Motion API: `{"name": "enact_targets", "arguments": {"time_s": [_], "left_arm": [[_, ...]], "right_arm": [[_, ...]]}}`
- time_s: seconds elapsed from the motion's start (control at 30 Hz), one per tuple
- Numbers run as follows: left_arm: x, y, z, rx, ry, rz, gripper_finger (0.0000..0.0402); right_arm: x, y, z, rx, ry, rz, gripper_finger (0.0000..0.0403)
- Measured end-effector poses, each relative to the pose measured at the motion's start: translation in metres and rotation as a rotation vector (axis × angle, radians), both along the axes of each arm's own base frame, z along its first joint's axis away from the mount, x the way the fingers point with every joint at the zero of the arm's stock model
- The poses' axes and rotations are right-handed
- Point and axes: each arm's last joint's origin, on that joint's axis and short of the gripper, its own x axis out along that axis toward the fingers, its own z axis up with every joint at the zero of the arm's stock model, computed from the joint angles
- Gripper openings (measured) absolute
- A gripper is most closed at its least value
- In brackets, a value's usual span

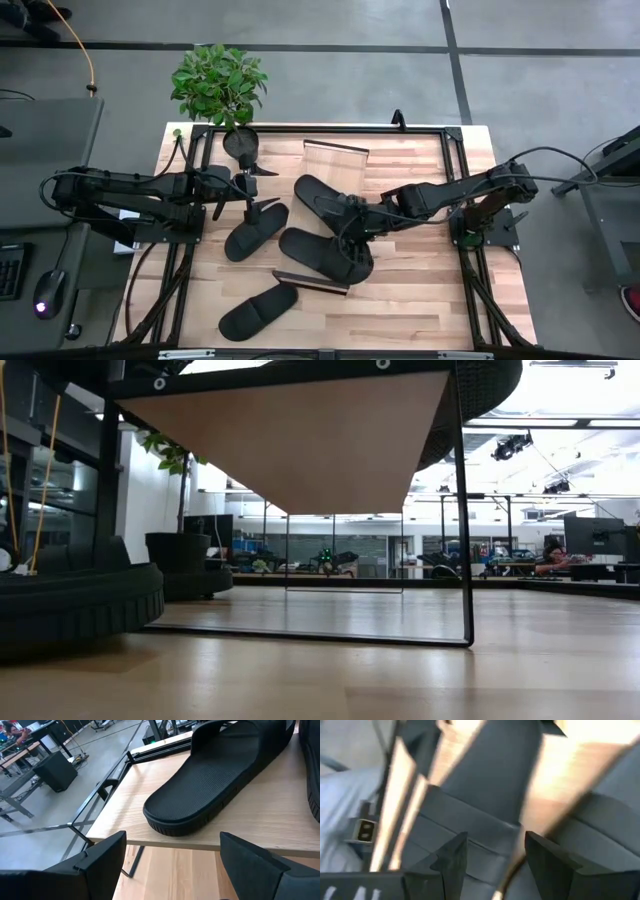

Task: Pick and place slides into the shelf
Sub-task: Put the black slide on the shelf

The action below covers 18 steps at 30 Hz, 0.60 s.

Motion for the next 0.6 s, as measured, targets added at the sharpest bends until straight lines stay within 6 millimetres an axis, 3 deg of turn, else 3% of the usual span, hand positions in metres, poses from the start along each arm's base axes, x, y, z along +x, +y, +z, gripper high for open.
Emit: {"name": "enact_targets", "arguments": {"time_s": [0.4, 0.6], "left_arm": [[0.0, 0.0, 0.0, 0.002, 0.0, 0.012, 0.0303], [0.0, 0.0, 0.0, 0.002, 0.0, 0.013, 0.0303]], "right_arm": [[-0.005, -0.015, -0.004, -0.21, 0.042, -0.179, 0.0188], [-0.009, -0.014, -0.007, -0.176, 0.096, -0.171, 0.0188]]}}
